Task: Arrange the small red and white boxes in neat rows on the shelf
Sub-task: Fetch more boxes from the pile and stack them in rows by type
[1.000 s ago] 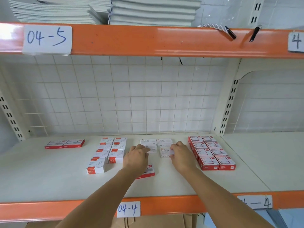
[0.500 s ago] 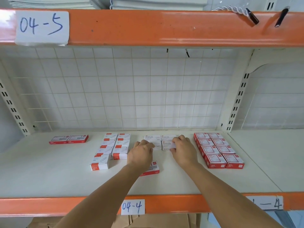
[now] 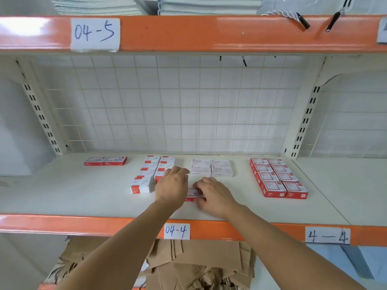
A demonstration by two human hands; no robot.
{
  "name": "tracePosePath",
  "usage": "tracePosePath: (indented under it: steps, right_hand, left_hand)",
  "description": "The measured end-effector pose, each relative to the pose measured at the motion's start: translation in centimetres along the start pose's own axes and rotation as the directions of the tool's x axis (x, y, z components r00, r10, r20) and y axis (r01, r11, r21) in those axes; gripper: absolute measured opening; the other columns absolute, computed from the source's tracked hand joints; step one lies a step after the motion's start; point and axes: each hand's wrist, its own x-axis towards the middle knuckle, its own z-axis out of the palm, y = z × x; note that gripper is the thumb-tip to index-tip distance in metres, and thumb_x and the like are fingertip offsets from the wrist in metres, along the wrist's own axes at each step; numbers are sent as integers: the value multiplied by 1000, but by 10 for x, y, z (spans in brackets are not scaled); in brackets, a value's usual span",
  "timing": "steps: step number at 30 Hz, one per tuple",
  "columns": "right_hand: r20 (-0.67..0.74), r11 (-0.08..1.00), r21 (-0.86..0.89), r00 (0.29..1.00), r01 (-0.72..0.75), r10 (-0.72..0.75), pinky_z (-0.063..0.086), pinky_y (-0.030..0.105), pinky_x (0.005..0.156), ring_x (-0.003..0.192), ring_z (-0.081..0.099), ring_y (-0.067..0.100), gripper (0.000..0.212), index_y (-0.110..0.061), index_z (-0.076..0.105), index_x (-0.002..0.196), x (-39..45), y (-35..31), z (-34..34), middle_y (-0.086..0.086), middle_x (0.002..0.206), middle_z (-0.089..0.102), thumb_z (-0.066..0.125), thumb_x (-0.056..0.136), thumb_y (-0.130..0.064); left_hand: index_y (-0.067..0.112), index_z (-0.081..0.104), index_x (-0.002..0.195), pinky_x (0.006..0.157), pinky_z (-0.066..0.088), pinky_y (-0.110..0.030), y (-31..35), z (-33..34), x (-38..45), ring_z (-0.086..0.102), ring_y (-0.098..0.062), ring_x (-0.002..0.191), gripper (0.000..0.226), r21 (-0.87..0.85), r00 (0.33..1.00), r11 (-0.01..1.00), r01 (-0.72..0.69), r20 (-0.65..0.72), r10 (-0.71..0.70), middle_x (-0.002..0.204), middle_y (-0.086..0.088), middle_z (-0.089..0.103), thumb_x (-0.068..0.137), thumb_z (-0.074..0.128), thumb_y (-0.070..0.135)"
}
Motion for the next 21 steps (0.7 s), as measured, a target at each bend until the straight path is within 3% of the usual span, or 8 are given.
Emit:
tracePosePath:
  steps: [2,6,13,21]
  right_hand:
    - [-48,1000,12,999,-3,3,36,29,88,114,43,21,37,-15,52,125,-1,-11,0,2,119,52,53,89,-25]
    - [-85,999,-6,995,50,-50,35,29,93,118,42,21,41,-16,47,131,5,-45,4,1,125,50,53,92,-28]
    - [-155,996,-34,984,86,-90,34,31,98,121,40,19,44,-19,45,134,44,-129,20,-1,130,48,51,93,-33]
    - [-163,999,-33,987,-10,5,35,32,95,117,42,20,41,-21,46,132,92,-224,62,-2,127,49,51,93,-32]
  left_hand:
    - [24,55,126,95,38,-40,-11,-9,-7,45,-18,119,34,-2,1000,1000,2,-13,-2,128,5,53,100,34,22]
    - [20,56,125,83,42,-33,-41,-29,-20,45,-19,116,33,-21,999,1000,19,-50,-20,125,1,55,99,35,20]
    - [22,58,120,80,41,-32,-123,-76,-37,44,-19,114,31,-2,996,998,59,-64,-59,123,3,55,100,34,28]
    - [24,56,122,86,40,-33,-245,-130,-47,43,-19,118,36,59,994,993,106,5,-106,127,3,53,101,30,36]
